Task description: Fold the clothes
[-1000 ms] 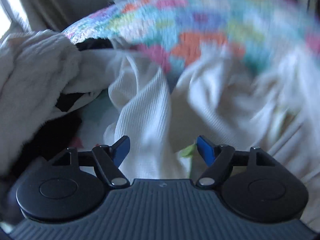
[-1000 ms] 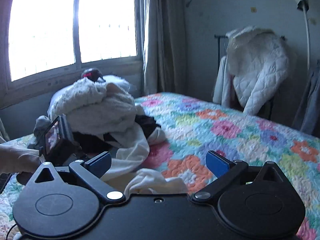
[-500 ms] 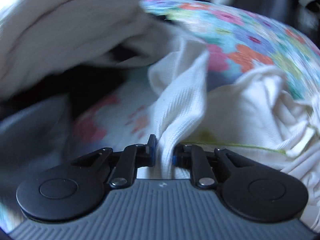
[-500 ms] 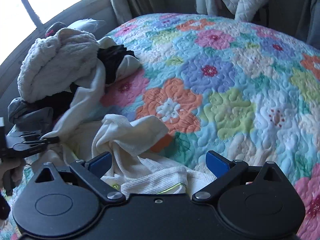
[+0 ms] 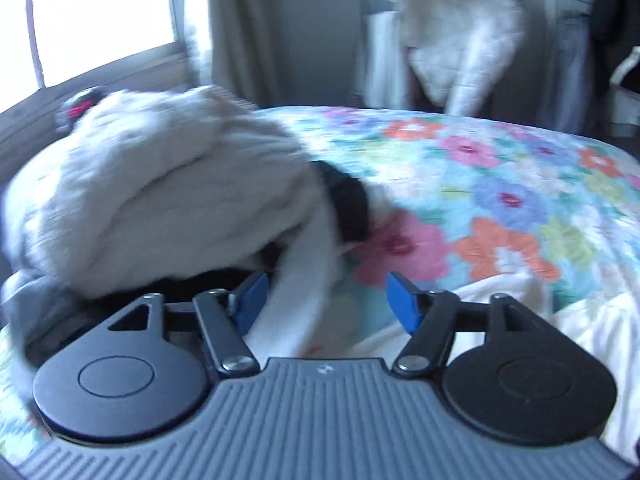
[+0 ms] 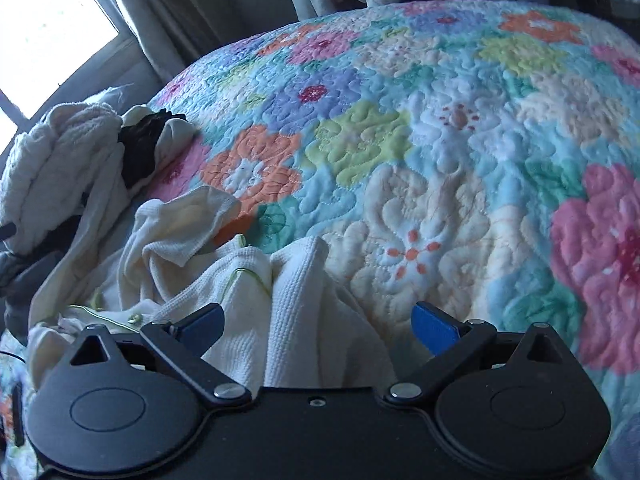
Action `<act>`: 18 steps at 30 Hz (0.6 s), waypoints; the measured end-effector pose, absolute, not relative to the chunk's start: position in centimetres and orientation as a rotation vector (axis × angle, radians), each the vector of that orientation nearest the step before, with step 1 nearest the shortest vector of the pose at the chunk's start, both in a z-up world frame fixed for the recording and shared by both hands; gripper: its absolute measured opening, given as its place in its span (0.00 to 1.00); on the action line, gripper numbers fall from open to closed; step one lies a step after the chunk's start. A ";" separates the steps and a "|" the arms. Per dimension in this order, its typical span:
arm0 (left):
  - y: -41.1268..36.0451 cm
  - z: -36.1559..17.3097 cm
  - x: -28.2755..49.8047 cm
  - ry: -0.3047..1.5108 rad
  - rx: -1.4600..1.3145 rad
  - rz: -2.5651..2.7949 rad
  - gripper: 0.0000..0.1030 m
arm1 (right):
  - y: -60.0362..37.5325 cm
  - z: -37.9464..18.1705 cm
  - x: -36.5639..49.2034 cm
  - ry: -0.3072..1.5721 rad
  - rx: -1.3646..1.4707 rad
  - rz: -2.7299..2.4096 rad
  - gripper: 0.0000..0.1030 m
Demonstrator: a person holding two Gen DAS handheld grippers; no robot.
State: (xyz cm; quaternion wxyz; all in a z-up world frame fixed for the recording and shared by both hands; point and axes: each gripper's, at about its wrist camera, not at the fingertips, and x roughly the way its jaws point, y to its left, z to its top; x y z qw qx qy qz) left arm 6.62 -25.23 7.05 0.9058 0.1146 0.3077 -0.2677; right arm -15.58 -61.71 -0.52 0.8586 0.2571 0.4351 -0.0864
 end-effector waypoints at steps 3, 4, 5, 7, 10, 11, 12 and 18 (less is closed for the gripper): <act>-30.8 3.6 9.2 0.783 0.272 -0.726 0.74 | -62.4 -1.5 -15.4 0.965 0.602 -0.159 0.99; -32.7 2.0 9.8 0.845 0.291 -0.774 0.74 | -62.3 -2.0 -15.5 0.990 0.617 -0.146 0.99; -34.4 0.4 10.0 0.897 0.322 -0.794 0.74 | -62.1 -2.6 -15.7 1.015 0.632 -0.135 0.99; -37.5 -2.9 10.2 0.995 0.413 -0.817 0.75 | -61.6 -4.0 -16.0 1.060 0.677 -0.113 0.99; -40.2 -7.3 10.4 1.070 0.531 -0.800 0.89 | -60.4 -5.9 -15.9 1.088 0.773 -0.043 1.00; -40.5 -8.0 10.5 1.070 0.514 -0.793 0.99 | -59.6 -6.5 -15.8 1.083 0.751 -0.040 0.99; -40.7 -8.2 10.6 1.064 0.489 -0.794 0.98 | -58.8 -6.8 -15.4 1.072 0.707 -0.041 0.98; -41.5 -4.7 9.4 0.956 0.446 -0.890 0.15 | -56.9 -5.1 -12.3 0.964 0.549 0.047 0.23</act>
